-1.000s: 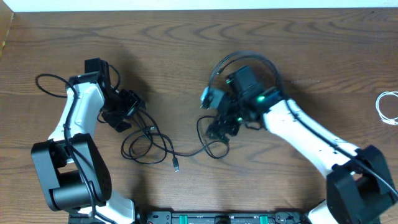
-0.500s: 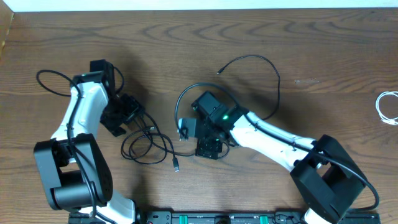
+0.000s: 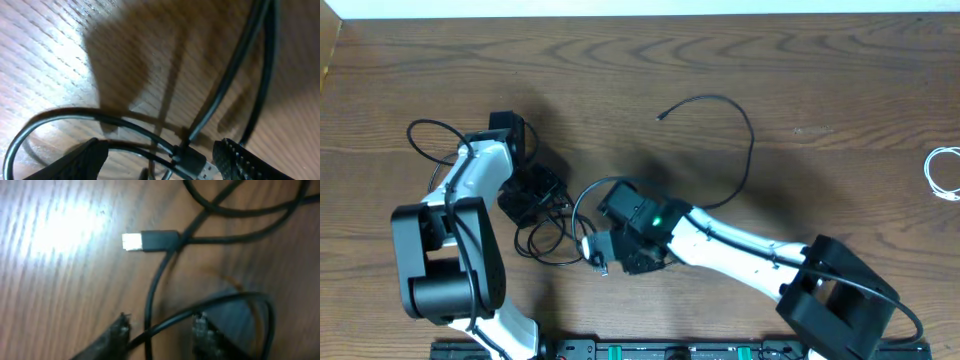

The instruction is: Untangle cables

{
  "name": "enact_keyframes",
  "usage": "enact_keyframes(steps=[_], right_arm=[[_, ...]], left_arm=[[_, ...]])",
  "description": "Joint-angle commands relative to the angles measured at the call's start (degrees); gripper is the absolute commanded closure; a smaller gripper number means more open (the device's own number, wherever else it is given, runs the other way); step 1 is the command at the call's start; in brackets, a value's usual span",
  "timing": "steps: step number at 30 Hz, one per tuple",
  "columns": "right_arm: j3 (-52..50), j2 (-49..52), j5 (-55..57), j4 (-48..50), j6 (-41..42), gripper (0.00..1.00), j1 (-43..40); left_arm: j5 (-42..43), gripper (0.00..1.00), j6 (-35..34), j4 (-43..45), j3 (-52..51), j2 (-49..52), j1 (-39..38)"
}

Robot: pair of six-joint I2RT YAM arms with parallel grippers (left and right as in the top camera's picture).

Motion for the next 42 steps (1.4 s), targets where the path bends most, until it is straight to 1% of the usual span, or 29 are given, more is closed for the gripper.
enact_keyframes(steps=[1, 3, 4, 5, 12, 13, 14, 15, 16, 19, 22, 26, 29, 30, 31, 32, 37, 42], right_arm=[[0.0, 0.0, 0.8, 0.3, -2.4, 0.62, 1.0], [0.0, 0.1, 0.9, 0.3, -2.4, 0.55, 1.0], [0.0, 0.2, 0.9, 0.3, -2.4, 0.49, 0.9], [0.0, 0.2, 0.8, 0.3, -2.4, 0.47, 0.8], [0.0, 0.2, 0.6, 0.8, -2.4, 0.39, 1.0], [0.0, 0.2, 0.4, 1.1, -2.3, 0.38, 1.0], [0.0, 0.2, 0.4, 1.6, -2.1, 0.36, 1.1], [0.0, 0.2, 0.4, 2.3, -1.6, 0.27, 1.2], [0.0, 0.2, 0.4, 3.0, -0.9, 0.25, 1.2], [0.0, 0.2, 0.4, 3.6, -0.2, 0.25, 1.3], [0.0, 0.2, 0.4, 3.6, -0.2, 0.27, 1.3], [0.0, 0.2, 0.5, 3.7, -0.2, 0.27, 1.2], [0.0, 0.2, 0.7, 3.7, -0.1, 0.24, 1.2], [0.0, 0.2, 0.7, 3.8, -0.2, 0.2, 1.2], [0.0, 0.2, 0.7, 4.0, -0.2, 0.14, 1.2], [0.0, 0.2, 0.6, 4.2, -0.2, 0.11, 1.2], [0.0, 0.2, 0.6, 5.9, 1.9, 0.1, 1.2], [0.0, 0.2, -1.2, 7.1, 2.8, 0.12, 1.2]], left_arm=[[-1.0, 0.31, -0.6, 0.2, -0.2, 1.5, -0.5], [-1.0, 0.33, -0.6, 0.5, -0.2, 2.2, -0.6], [-1.0, 0.34, -0.6, 0.5, -0.2, 2.6, -0.6], [-1.0, 0.37, -0.6, 0.6, -0.2, 2.8, -0.6], [-1.0, 0.55, -0.6, 0.9, -0.2, 3.1, -0.6], [-1.0, 0.6, -0.6, 0.9, -0.2, 3.1, -0.6], [-1.0, 0.68, -0.6, 0.9, -0.2, 3.1, -0.6], [-1.0, 0.78, -0.6, 0.9, -0.2, 3.1, -0.6], [-0.9, 0.92, -0.5, 0.9, -0.2, 3.1, -0.6], [0.4, 0.93, -0.5, 0.6, 0.0, 2.8, -0.5], [1.2, 0.92, -0.5, -0.7, 1.1, 1.3, -0.5], [1.4, 0.92, -0.5, -3.3, 3.4, -3.5, -0.4], [1.4, 0.93, -0.5, -4.0, 3.9, -8.2, -0.4], [1.4, 0.93, -0.5, -4.1, 3.9, -10.1, -0.4], [1.4, 0.93, -0.5, -4.1, 3.9, -11.6, -0.5], [1.4, 0.93, -0.5, -4.1, 3.9, -13.5, -0.5], [1.4, 0.92, -0.5, -4.2, 3.8, -21.1, -0.5], [1.4, 0.92, -0.6, -4.1, 3.8, -25.3, -0.5]])
